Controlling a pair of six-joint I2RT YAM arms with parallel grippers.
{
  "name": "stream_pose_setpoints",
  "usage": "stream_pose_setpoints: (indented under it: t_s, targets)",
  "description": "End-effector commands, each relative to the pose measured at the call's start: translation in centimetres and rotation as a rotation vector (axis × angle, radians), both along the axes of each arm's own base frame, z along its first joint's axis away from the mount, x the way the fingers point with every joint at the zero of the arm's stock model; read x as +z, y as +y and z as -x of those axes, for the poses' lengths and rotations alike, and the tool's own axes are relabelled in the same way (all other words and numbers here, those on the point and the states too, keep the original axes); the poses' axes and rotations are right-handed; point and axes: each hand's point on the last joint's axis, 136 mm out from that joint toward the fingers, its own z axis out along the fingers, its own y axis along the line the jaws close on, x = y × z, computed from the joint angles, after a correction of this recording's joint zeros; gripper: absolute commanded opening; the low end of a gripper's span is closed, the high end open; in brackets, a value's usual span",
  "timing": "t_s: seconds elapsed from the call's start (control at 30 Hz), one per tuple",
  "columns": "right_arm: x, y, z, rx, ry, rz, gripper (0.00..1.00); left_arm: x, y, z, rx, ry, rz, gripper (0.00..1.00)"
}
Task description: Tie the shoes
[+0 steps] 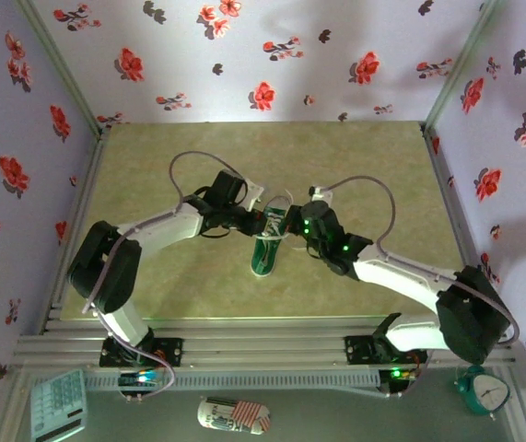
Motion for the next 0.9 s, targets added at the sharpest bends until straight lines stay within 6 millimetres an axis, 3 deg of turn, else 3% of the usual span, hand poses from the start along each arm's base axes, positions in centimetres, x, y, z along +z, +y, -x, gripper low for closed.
stream_pose_setpoints:
  t_s: [0.0, 0.2, 0.4, 0.57, 0.7, 0.87]
  targets:
    - [0.0, 0.6, -0.5, 0.047, 0.077, -0.014, 0.0, 1.0, -0.1, 0.3, 0.0, -0.054, 0.006, 0.0]
    - [-1.3, 1.2, -2.0, 0.146, 0.177, 0.052, 0.0, 1.1, 0.2, 0.5, 0.006, -0.076, -0.009, 0.0]
    - [-1.2, -0.9, -3.5, 0.131, 0.198, 0.132, 0.0, 0.9, 1.0, -0.1, 0.068, -0.094, -0.034, 0.0]
    - [-1.5, -1.1, -0.9, 0.229, 0.233, 0.167, 0.0, 0.8, 1.1, -0.6, 0.106, -0.095, -0.029, 0.0]
    - [-1.8, -0.5, 1.8, 0.306, 0.267, 0.08, 0.0, 0.8, 0.8, -0.7, 0.106, -0.091, -0.022, 0.0]
    - [-1.7, -0.9, 3.1, 0.317, 0.3, 0.074, 0.0, 0.6, 0.6, -0.6, 0.094, -0.086, -0.025, 0.0]
